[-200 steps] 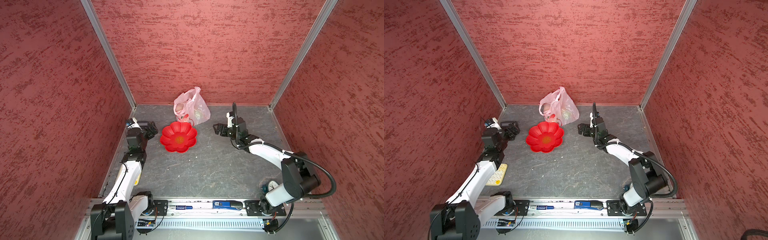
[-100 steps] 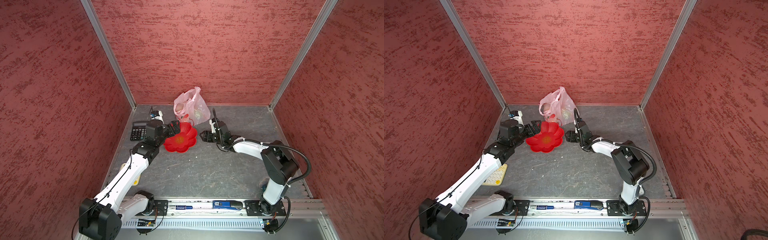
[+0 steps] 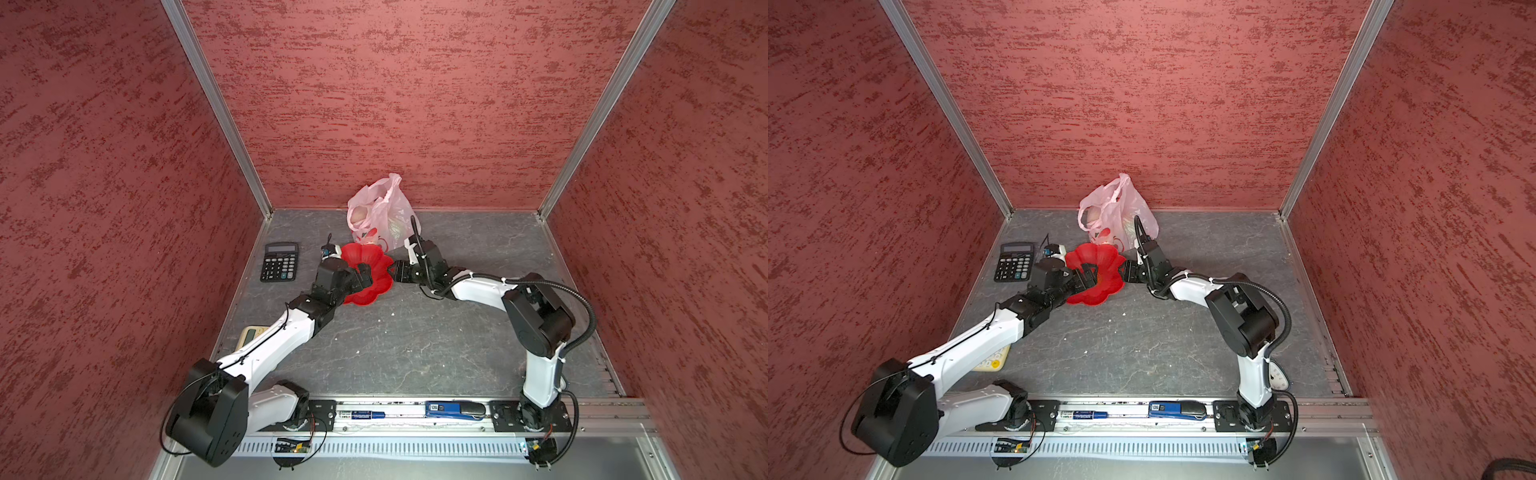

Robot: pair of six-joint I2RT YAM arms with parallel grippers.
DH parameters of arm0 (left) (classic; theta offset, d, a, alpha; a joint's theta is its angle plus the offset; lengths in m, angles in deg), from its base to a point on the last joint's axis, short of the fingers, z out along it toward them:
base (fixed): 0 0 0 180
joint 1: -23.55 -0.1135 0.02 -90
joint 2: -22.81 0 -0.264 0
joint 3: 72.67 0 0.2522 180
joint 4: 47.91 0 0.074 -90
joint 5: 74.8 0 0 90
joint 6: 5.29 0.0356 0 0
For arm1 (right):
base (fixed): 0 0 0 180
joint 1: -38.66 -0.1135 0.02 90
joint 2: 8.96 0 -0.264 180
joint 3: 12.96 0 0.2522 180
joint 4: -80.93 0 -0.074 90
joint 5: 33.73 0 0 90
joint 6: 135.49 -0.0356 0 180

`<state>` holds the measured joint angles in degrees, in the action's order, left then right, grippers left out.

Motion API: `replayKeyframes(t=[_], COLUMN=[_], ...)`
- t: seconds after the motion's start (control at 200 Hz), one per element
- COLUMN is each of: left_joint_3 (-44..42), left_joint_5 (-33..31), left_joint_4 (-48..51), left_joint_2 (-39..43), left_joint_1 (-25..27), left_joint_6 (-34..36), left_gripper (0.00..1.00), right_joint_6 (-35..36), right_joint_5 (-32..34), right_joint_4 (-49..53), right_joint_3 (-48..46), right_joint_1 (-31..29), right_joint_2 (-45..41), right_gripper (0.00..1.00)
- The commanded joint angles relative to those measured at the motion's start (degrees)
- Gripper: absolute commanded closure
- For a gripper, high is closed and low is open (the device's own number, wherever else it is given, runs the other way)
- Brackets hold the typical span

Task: Take the fake fruits out of the plastic bag
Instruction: 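Reach both grippers toward the red flower-shaped plate beside the pink bag, then grasp the red plate rim with the right gripper and drag it away from the bag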

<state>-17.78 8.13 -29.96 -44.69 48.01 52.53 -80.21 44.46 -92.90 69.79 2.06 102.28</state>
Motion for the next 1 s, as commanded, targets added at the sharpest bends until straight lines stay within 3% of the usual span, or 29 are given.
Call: replayKeyframes(t=[0.0,0.296,0.556,0.756,0.997], left_joint_3=[5.7,15.1,15.0,19.4,17.5], left_joint_5=[-0.8,-1.3,8.3,10.6,12.3], left_joint_4=[7.6,21.4,22.0,28.3,26.2], left_joint_2=[4.2,6.1,5.8,3.5,6.8], left_joint_1=[0.1,-2.2,-9.3,-10.4,-11.3], left_joint_6=[4.9,11.5,9.9,12.8,13.1], left_gripper=[0.0,0.0,0.0,0.0,0.0], right_joint_6=[-1.1,-1.3,-1.3,-1.2,-1.5], right_joint_5=[-0.3,-1.0,-1.0,-0.8,-0.6], right_joint_4=[0.8,3.6,6.6,8.7,10.0], right_joint_3=[2.1,5.1,8.8,10.9,11.7], right_joint_1=[-0.3,-0.6,-1.6,-2.2,-2.7], right_joint_2=[1.5,4.4,7.4,9.2,10.6], right_gripper=[0.42,0.49,0.54,0.58,0.72])
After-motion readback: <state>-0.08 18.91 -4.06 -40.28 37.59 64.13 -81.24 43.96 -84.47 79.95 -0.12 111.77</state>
